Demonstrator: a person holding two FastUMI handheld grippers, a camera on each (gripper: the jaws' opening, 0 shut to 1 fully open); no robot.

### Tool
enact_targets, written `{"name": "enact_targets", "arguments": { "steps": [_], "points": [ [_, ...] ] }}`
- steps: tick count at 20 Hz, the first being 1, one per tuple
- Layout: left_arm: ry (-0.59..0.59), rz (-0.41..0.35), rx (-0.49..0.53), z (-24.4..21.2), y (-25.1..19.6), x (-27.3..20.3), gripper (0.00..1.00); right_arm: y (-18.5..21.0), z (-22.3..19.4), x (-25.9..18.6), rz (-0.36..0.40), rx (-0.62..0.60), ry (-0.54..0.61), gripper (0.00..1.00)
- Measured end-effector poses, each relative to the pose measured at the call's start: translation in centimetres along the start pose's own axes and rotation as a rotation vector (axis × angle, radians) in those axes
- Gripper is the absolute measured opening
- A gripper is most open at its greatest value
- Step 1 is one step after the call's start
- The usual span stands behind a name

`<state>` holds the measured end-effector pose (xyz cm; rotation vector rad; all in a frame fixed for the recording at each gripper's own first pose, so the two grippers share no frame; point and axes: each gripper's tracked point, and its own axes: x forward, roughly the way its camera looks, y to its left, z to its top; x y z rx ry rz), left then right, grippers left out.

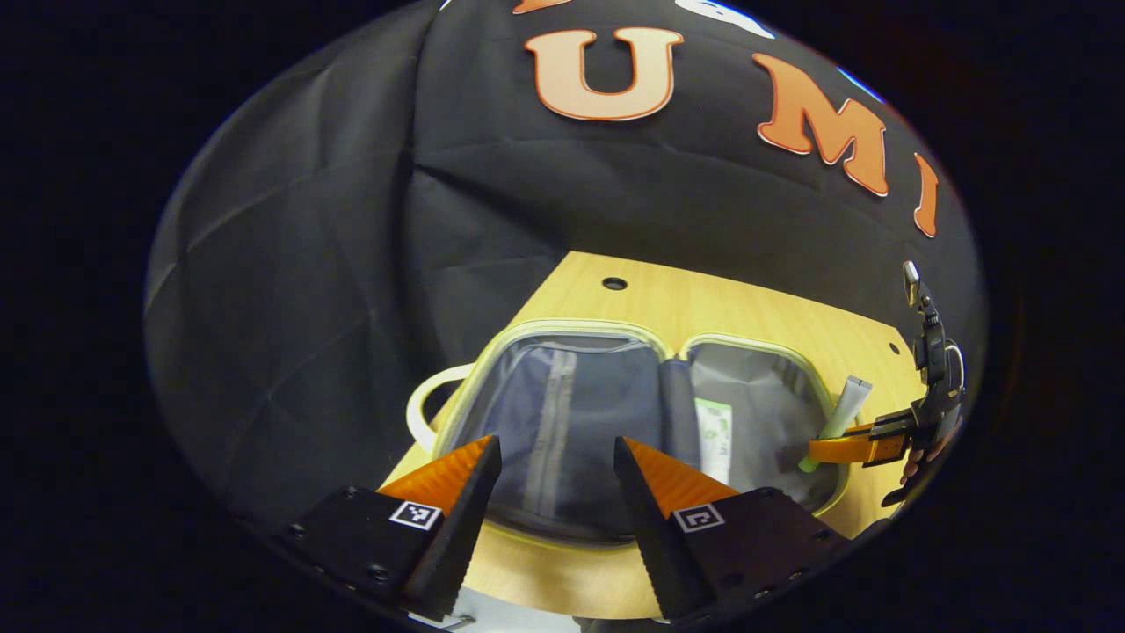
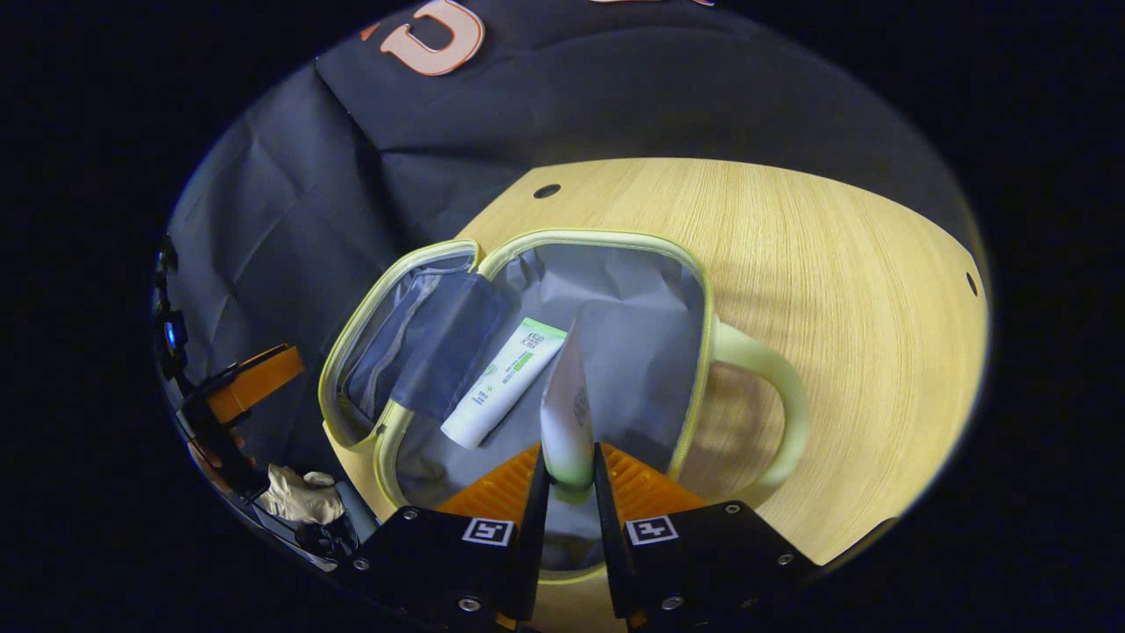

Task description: First open the suitcase, pack the skin care products into it, and then close the suitcase.

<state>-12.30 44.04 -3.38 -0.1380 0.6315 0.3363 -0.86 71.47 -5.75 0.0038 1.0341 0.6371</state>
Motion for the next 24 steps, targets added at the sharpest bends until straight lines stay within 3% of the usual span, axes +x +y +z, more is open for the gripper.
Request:
{"name": "enact_targets", "arguments": {
  "steps": [4, 7, 8, 9, 11, 16, 19, 22, 24],
  "points": [
    [-0.041, 0.034, -0.035, 0.7, 4.5, -1.0, 0.81, -0.3, -0.7, 2.3, -0.107, 0.060, 0.084, 0.33],
    [-0.058, 0.044, -0.066, 0.3, 7.4, 1.4, 0.81, -0.3, -1.4, 3.0, -0.164, 0.130, 0.125, 0.33],
    [-0.056, 0.043, -0.080, -0.1, 8.4, 2.2, 0.80, -0.7, -1.5, 3.0, -0.196, 0.123, 0.121, 0.39],
    [-0.051, 0.046, -0.090, -0.7, 9.2, 3.0, 0.80, -0.7, -1.6, 2.9, -0.217, 0.124, 0.118, 0.33],
    [-0.036, 0.037, -0.116, -1.1, 10.4, 4.3, 0.81, -0.4, -1.2, 2.3, -0.227, 0.161, 0.088, 0.35],
    [-0.040, 0.011, -0.306, 0.5, 14.0, 7.4, 0.81, -0.3, 0.4, -1.2, -0.233, 0.204, -0.022, 0.41],
    [0.013, -0.050, -0.425, 0.6, 15.9, 9.2, 0.81, -0.6, 1.6, -4.5, -0.250, 0.208, -0.096, 0.54],
    [0.096, -0.072, -0.462, -1.2, 16.0, 12.5, 0.81, -0.8, 2.9, -7.4, -0.249, 0.231, -0.166, 0.61],
    [0.156, -0.137, -0.481, -2.2, 15.1, 14.1, 0.81, -1.6, 3.4, -9.5, -0.264, 0.244, -0.200, 0.67]
  ]
}}
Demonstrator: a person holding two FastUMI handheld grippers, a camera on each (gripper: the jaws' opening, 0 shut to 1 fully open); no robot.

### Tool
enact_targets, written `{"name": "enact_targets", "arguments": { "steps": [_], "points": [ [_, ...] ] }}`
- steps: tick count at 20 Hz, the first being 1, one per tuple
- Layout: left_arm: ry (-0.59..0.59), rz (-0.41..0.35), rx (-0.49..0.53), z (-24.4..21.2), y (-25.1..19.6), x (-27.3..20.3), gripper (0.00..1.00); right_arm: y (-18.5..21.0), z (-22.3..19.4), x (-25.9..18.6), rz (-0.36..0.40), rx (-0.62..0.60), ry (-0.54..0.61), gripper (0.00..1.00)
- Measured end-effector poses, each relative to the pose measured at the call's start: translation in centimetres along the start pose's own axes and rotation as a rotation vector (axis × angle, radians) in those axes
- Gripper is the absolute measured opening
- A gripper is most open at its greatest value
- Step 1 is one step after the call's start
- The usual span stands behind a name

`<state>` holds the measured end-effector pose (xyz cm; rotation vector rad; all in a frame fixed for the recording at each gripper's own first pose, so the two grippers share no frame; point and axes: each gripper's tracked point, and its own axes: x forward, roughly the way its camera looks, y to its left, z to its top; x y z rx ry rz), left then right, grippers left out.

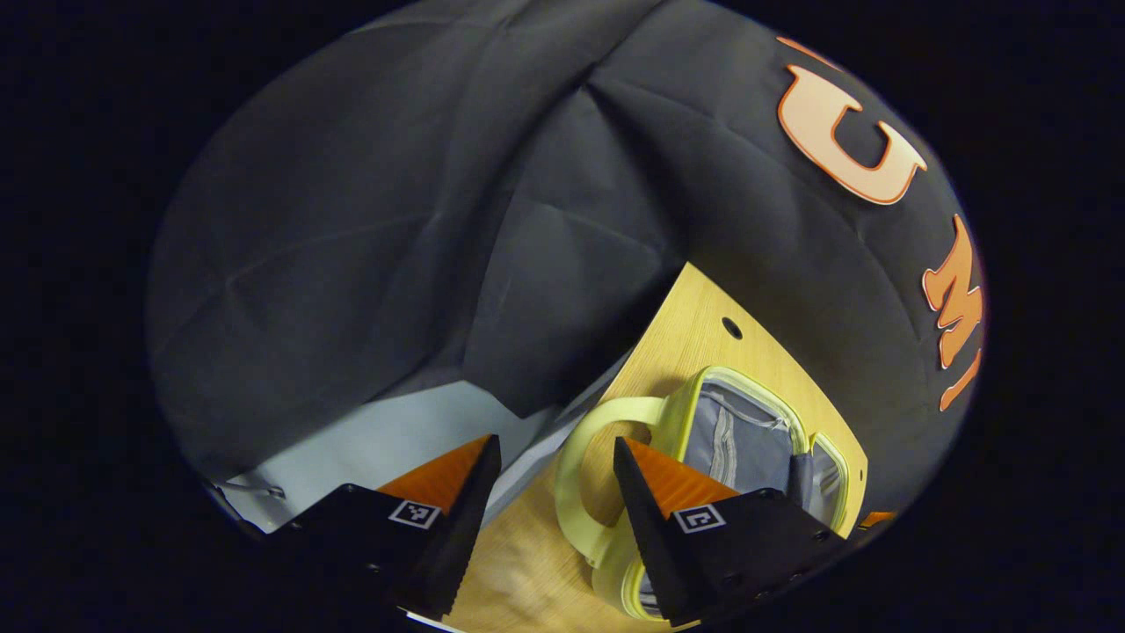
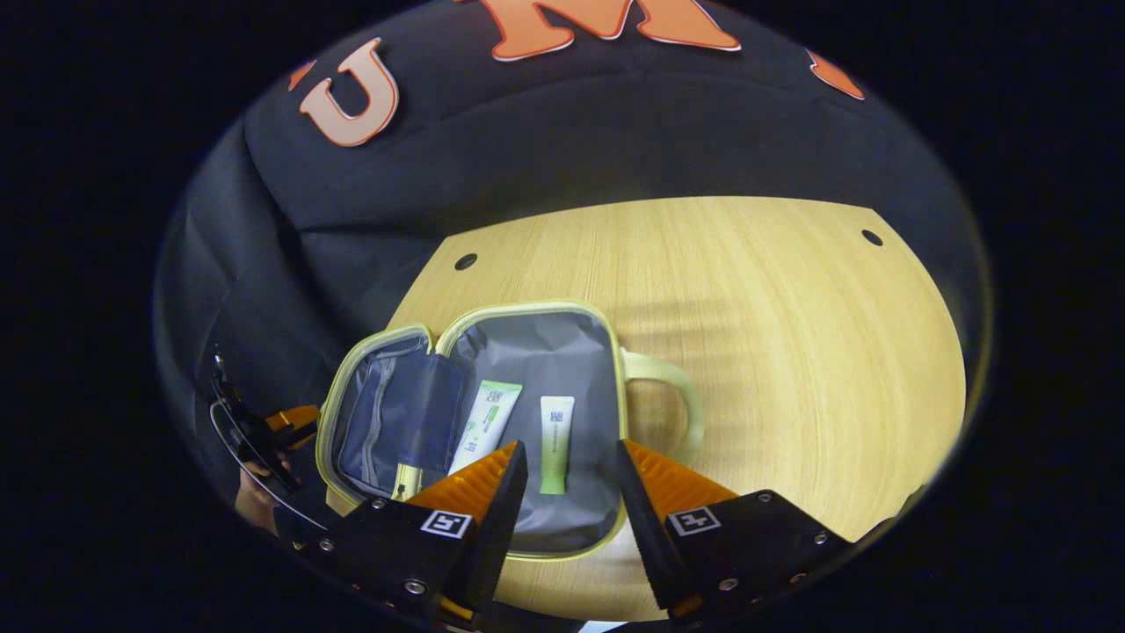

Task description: First open the suitcase, pack the skin care products into it, and then close the suitcase.

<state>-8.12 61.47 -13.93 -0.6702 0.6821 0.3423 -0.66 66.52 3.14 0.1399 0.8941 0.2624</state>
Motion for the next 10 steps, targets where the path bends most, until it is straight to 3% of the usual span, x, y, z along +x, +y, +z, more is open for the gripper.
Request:
{"name": "enact_targets", "arguments": {
  "steps": [2, 4, 6, 7, 9, 10],
  "points": [
    [0.074, -0.072, -0.018, -0.6, -0.6, 1.1, 0.81, -1.6, 1.1, -1.5, -0.042, -0.017, -0.030, 0.69],
    [0.114, -0.090, -0.026, -1.1, -0.6, 2.3, 0.81, -2.7, 2.2, -2.8, -0.070, -0.036, -0.057, 0.70],
    [0.175, -0.114, -0.036, -1.8, -0.7, 3.4, 0.62, -3.4, 3.5, -4.1, -0.087, -0.050, -0.084, 0.71],
    [0.181, -0.082, -0.006, -1.8, 0.5, 4.1, 0.62, -3.5, 4.4, -4.7, -0.088, -0.054, -0.114, 0.71],
    [0.176, -0.126, -0.011, -1.6, 0.3, 4.1, 0.32, -3.8, 6.2, -5.8, -0.095, -0.055, -0.186, 0.71],
    [0.167, -0.147, -0.012, -1.5, 0.1, 4.2, 0.32, -4.2, 7.0, -6.4, -0.105, -0.053, -0.222, 0.70]
  ]
}}
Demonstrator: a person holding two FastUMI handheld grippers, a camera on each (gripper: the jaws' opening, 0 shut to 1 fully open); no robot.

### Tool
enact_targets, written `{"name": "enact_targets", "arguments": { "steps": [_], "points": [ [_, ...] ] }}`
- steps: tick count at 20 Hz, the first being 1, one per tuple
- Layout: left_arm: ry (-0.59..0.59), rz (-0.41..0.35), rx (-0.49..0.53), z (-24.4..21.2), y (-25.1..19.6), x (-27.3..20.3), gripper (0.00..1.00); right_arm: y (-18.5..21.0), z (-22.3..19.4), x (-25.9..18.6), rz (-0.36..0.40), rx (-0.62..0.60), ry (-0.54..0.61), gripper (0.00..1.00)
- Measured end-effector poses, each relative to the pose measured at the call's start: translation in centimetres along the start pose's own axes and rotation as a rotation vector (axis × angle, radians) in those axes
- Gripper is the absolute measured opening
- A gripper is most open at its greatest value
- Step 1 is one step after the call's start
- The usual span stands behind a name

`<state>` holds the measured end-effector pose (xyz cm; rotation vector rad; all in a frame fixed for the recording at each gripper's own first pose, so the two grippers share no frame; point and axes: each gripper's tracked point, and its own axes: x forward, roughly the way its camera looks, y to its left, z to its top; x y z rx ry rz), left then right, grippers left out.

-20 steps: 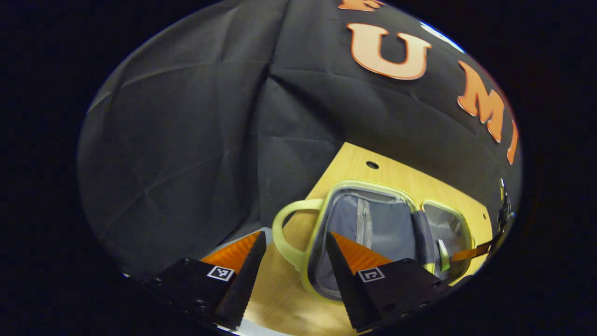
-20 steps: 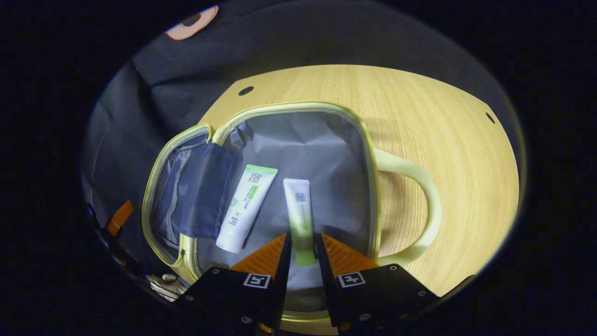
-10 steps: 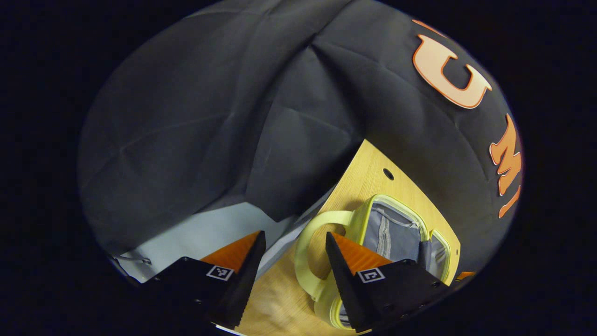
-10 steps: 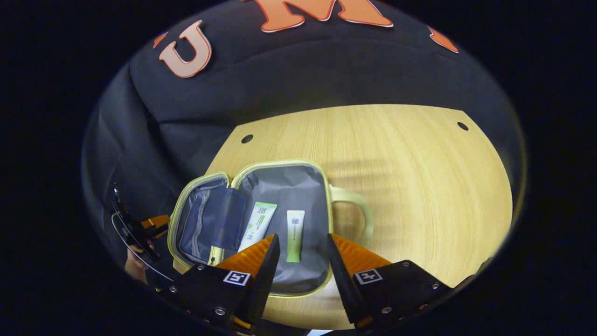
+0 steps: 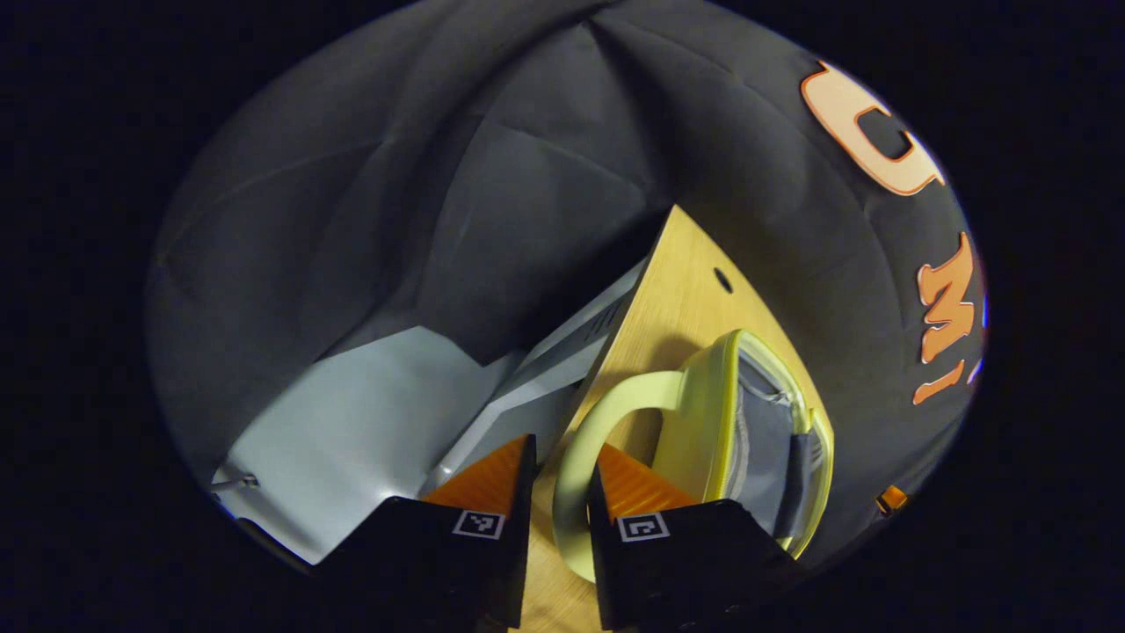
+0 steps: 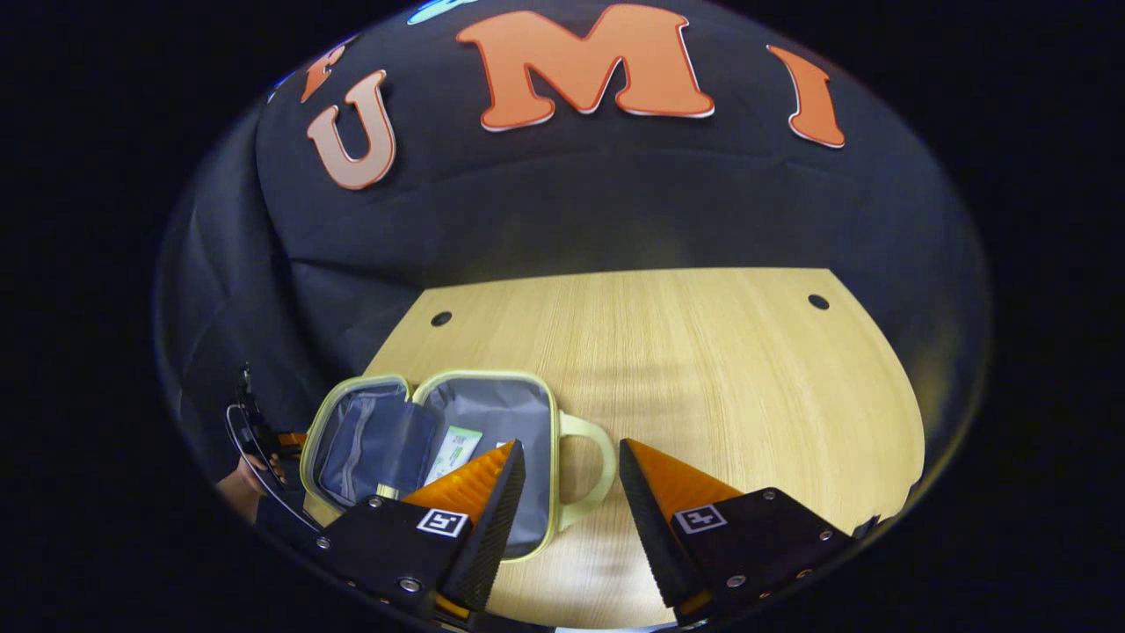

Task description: First open the suitcase, pack the skin care products into it, and then close the suitcase.

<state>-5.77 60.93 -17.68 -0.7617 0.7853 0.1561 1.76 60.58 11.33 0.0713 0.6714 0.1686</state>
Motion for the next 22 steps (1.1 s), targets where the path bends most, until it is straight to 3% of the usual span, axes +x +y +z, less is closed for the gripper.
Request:
{"name": "enact_targets", "arguments": {
  "steps": [1, 2, 6, 14, 18, 22],
  "points": [
    [-0.016, 0.016, -0.013, 0.4, 0.4, 0.4, 0.32, -0.5, 0.7, -0.3, -0.010, 0.002, -0.029, 0.71],
    [-0.034, 0.005, -0.035, 0.5, 0.3, -0.4, 0.16, -1.3, 1.2, -0.4, -0.019, 0.006, -0.054, 0.71],
    [-0.120, -0.096, -0.078, 2.1, -2.4, -3.5, 0.12, -3.7, 2.0, -0.8, -0.065, 0.018, -0.090, 0.75],
    [-0.273, -0.205, -0.004, 6.3, -10.4, -11.1, 0.11, -6.6, 3.0, -3.3, -0.110, -0.038, -0.179, 0.76],
    [-0.320, -0.253, 0.068, 7.2, -15.5, -14.1, 0.11, -9.2, 5.0, -4.9, -0.169, -0.076, -0.262, 0.87],
    [-0.360, -0.287, 0.134, 6.9, -20.7, -16.6, 0.11, -10.9, 8.0, -4.8, -0.168, -0.081, -0.339, 0.90]
  ]
}}
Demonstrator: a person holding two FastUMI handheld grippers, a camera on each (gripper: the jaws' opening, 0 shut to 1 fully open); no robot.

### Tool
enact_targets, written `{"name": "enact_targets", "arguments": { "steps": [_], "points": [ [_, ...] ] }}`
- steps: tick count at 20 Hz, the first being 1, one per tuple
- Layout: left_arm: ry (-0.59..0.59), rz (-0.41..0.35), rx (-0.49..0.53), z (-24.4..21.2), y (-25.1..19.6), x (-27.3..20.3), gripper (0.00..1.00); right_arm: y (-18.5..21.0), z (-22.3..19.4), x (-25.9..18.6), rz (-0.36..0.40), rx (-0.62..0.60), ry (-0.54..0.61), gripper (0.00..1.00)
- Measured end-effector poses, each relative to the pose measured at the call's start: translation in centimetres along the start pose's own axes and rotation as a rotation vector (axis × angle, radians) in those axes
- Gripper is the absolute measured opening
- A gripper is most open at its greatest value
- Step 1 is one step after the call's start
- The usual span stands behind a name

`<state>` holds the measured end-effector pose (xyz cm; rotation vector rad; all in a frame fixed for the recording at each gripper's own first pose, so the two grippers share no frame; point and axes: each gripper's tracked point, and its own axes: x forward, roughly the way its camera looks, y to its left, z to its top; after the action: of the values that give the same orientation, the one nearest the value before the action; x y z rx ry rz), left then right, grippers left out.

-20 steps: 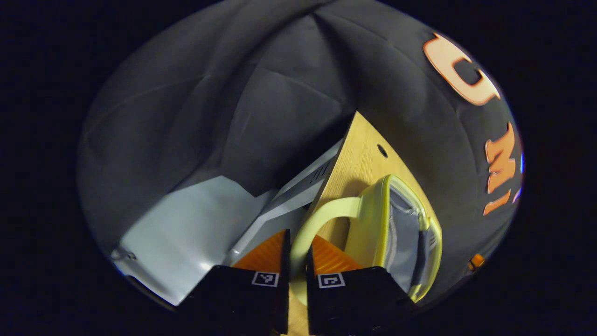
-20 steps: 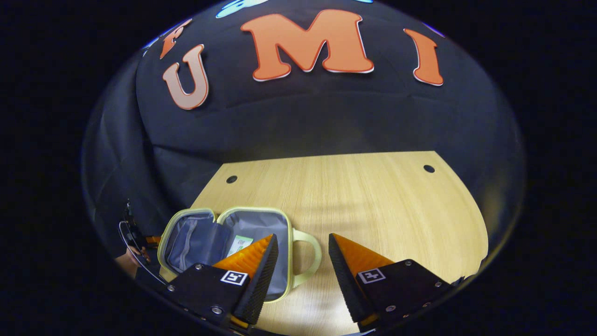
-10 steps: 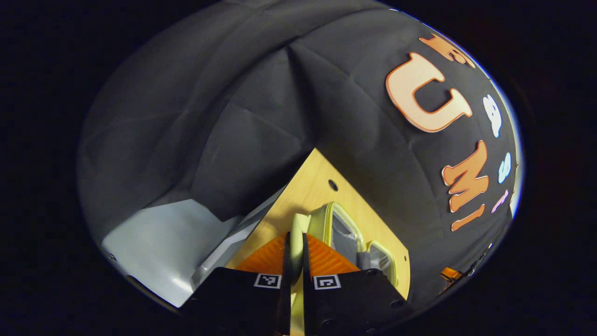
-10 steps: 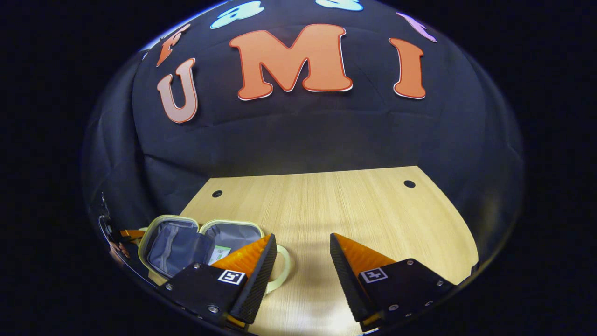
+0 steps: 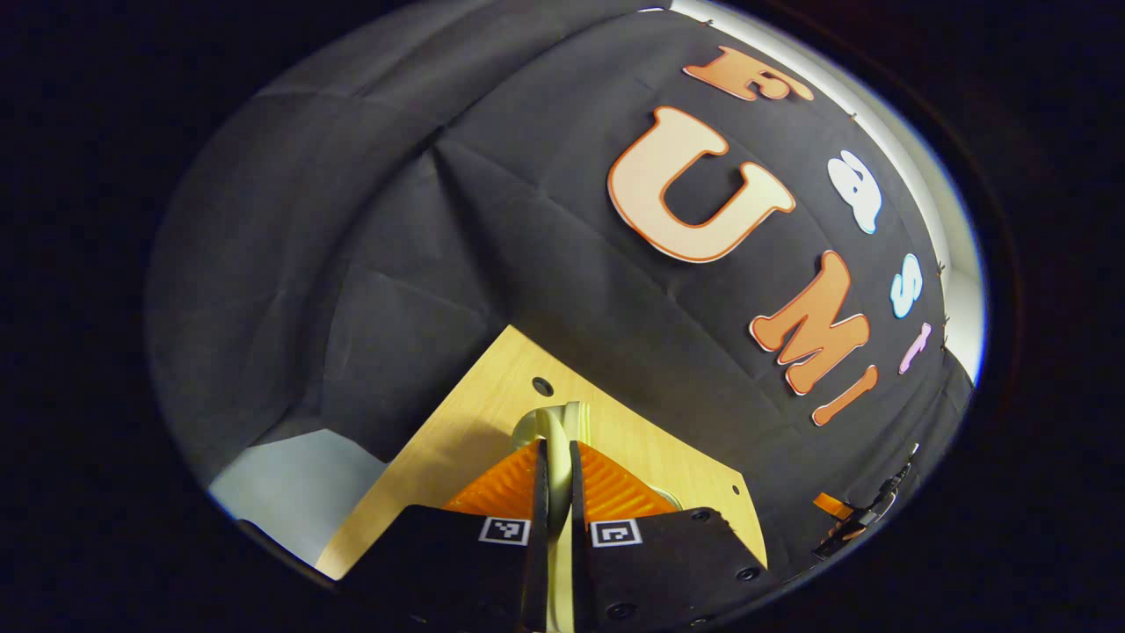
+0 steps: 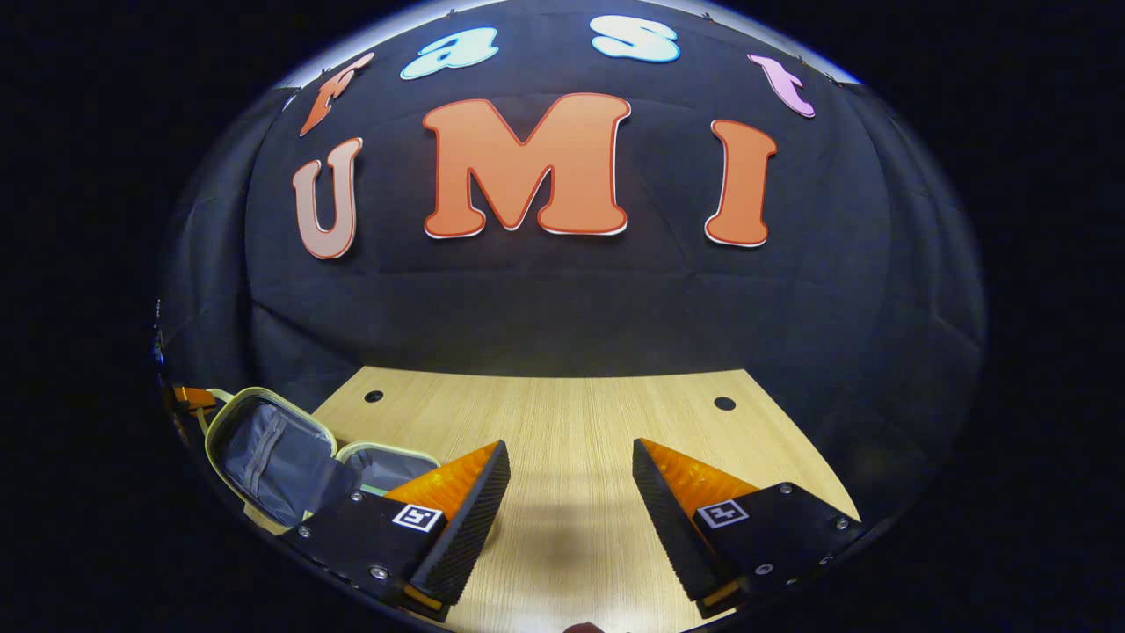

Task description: First open the suitcase, pack the skin care products into it, and then close the suitcase.

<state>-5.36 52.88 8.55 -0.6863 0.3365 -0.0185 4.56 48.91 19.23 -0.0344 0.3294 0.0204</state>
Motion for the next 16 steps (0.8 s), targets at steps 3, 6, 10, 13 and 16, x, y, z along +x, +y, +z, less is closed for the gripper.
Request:
{"name": "enact_targets", "arguments": {
  "steps": [3, 6, 10, 13, 16],
  "points": [
    [-0.039, -0.018, 0.039, 0.1, -3.9, -0.4, 0.11, -1.4, 1.9, 1.5, 0.020, -0.013, -0.055, 0.90],
    [-0.069, -0.010, 0.090, -0.5, -8.3, -0.4, 0.11, -3.4, 2.9, 3.4, 0.056, -0.020, -0.079, 0.91],
    [-0.088, -0.023, 0.119, -2.2, -14.1, -0.7, 0.11, -5.8, 3.7, 4.3, 0.074, -0.032, -0.110, 0.91],
    [-0.079, -0.061, 0.130, -4.3, -18.9, -0.1, 0.11, -7.5, 4.3, 4.6, 0.086, -0.064, -0.145, 0.91],
    [-0.061, -0.102, 0.139, -7.0, -23.0, 0.9, 0.11, -8.2, 4.2, 4.7, 0.103, -0.076, -0.157, 0.91]
  ]
}}
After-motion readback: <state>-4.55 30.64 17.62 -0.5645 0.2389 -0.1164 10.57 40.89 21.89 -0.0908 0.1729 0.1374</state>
